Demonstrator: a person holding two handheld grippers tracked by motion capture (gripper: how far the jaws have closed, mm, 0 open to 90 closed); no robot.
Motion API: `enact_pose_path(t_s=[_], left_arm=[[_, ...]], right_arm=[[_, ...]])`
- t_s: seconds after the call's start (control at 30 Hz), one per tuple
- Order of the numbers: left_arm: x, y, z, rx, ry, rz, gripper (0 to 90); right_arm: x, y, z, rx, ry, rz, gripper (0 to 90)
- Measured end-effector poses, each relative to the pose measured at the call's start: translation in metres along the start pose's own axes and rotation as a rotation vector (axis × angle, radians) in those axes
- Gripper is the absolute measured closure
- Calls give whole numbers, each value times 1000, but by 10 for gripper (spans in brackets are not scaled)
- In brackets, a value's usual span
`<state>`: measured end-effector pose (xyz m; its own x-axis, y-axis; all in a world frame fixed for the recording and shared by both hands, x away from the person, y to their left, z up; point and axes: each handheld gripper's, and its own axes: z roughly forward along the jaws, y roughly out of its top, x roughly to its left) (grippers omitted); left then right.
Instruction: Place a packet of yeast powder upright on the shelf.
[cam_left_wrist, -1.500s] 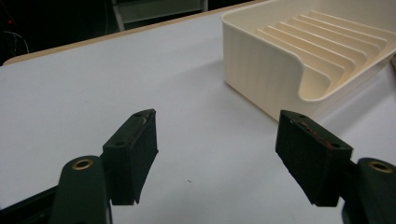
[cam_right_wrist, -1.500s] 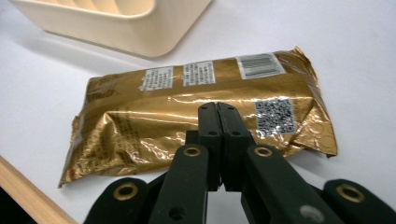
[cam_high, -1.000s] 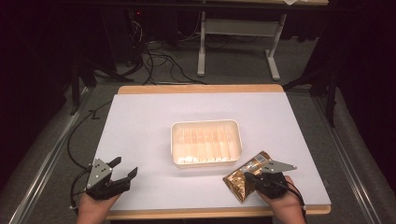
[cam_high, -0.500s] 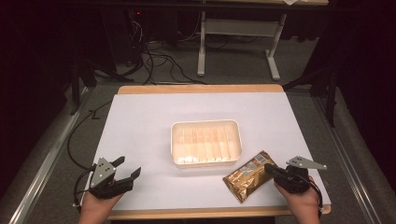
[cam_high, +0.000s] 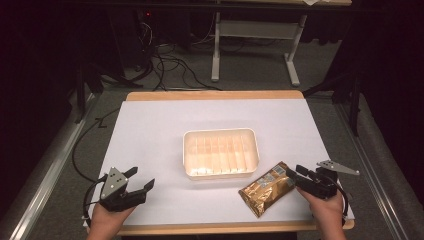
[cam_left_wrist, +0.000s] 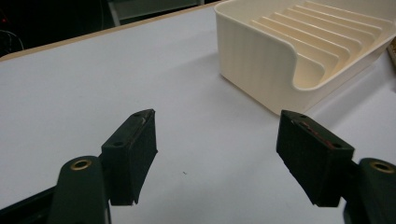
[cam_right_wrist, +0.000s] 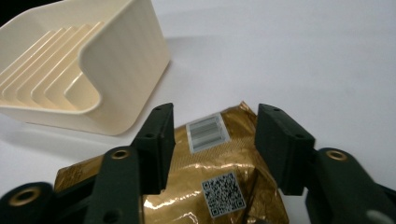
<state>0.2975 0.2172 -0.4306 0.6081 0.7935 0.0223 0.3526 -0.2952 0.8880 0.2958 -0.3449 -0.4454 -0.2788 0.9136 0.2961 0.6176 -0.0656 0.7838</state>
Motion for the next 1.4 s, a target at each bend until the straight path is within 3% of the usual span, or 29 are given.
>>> enact_pose_path(t_s=[0.23,0.43,0.47,0.8,0.97,1.2,1.3,1.33,1.4], left_arm=[[-2,2,4,3,-13,9,291],[-4,3,8,11,-29,17,290],[-4,3,8,11,-29,19,290],[-5,3,7,15,-27,23,290],[-5,2,9,30,-28,40,290],[-6,1,8,30,-20,45,289],[-6,1,8,30,-18,41,289],[-7,1,8,32,-18,44,289],[-7,1,8,32,-18,48,289]], right_arm=[[-13,-9,-9,-12,1,57,408],[-21,-18,-9,37,36,124,327],[-24,-21,-8,44,52,163,315],[-39,-28,0,71,118,286,311],[-40,-28,4,76,138,319,314],[-45,-31,12,67,233,401,411],[-44,-31,14,75,228,401,487],[-42,-31,14,85,191,370,556],[-42,-31,14,84,185,368,590]])
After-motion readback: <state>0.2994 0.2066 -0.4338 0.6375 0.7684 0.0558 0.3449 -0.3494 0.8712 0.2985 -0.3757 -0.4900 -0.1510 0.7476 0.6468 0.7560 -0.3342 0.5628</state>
